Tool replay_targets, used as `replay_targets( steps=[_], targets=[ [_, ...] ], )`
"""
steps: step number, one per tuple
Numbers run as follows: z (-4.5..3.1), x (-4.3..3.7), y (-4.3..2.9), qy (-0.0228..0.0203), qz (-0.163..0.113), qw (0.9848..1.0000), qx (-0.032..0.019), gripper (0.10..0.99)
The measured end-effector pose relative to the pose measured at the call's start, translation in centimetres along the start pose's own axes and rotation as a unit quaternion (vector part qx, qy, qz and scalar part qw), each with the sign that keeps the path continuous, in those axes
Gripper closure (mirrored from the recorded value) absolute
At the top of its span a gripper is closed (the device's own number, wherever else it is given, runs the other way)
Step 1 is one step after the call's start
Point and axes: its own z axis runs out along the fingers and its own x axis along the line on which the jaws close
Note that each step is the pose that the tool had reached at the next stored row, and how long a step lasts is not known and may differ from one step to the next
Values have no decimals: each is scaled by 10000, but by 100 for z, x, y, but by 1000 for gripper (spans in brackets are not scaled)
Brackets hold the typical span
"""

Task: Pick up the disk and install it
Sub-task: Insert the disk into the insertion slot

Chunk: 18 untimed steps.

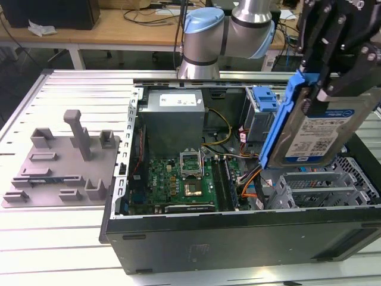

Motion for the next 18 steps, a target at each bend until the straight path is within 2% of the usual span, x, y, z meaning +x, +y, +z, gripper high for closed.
replay_targets(
  steps=[5,6,11,18],
  targets=[
    [6,31,-262,0,0,10000,0,718],
    [7,33,-287,0,-1,10000,0,718],
    [11,41,-389,0,0,10000,0,718],
    [19,41,-395,3,0,10000,0,718]
  ],
)
